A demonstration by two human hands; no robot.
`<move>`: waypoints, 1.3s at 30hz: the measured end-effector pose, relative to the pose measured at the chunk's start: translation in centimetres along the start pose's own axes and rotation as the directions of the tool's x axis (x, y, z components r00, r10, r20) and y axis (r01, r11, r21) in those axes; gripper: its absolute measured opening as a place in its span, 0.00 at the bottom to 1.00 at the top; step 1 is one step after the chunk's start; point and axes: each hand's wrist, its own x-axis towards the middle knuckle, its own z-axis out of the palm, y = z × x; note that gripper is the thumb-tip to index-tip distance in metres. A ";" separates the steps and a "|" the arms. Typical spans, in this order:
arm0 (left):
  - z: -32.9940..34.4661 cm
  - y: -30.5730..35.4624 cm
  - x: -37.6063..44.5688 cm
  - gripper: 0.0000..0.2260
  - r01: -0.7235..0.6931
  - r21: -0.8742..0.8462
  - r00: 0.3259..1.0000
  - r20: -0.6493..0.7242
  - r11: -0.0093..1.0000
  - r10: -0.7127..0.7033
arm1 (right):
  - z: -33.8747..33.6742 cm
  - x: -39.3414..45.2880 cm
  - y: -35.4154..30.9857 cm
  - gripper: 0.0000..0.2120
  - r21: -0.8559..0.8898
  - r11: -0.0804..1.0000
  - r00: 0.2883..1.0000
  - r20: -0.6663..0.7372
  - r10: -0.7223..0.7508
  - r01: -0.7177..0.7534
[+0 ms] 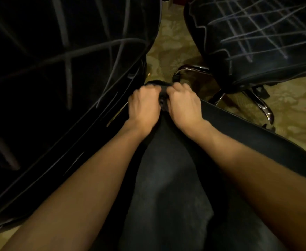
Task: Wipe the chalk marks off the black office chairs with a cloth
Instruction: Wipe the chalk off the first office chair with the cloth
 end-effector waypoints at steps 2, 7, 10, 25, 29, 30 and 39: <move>0.6 -0.3 2.4 0.11 0.078 0.011 0.997 0.014 0.997 -0.078 | 0.8 2.8 0.0 0.10 0.005 1.000 1.000 0.007 -0.008 0.008; 0.5 -1.0 3.2 0.10 0.123 -0.021 0.992 0.030 0.992 -0.122 | 1.4 3.5 -0.7 0.09 0.050 0.998 1.000 0.017 -0.027 0.026; -0.3 -1.5 -0.7 0.10 0.073 -0.028 0.997 0.035 0.997 -0.072 | 0.3 -0.3 -0.8 0.04 0.092 0.983 0.986 -0.062 -0.153 0.158; -0.3 -1.7 0.1 0.08 0.262 -0.064 0.965 0.009 0.963 -0.261 | 0.3 4.0 -3.1 0.11 0.036 0.992 0.991 0.060 -0.120 0.118; -1.2 -2.6 -3.2 0.09 0.354 -0.139 0.934 -0.005 0.925 -0.358 | 0.5 1.4 -4.4 0.09 0.155 0.969 0.977 0.069 -0.204 0.191; -1.6 -3.2 -5.1 0.10 0.383 -0.157 0.921 -0.013 0.910 -0.390 | 0.4 0.2 -5.2 0.07 0.206 0.951 0.968 0.049 -0.246 0.232; -5.0 -5.9 -17.6 0.12 0.476 -0.117 0.870 -0.083 0.872 -0.486 | 0.3 -9.9 -11.3 0.04 0.468 0.767 0.869 -0.004 -0.495 0.440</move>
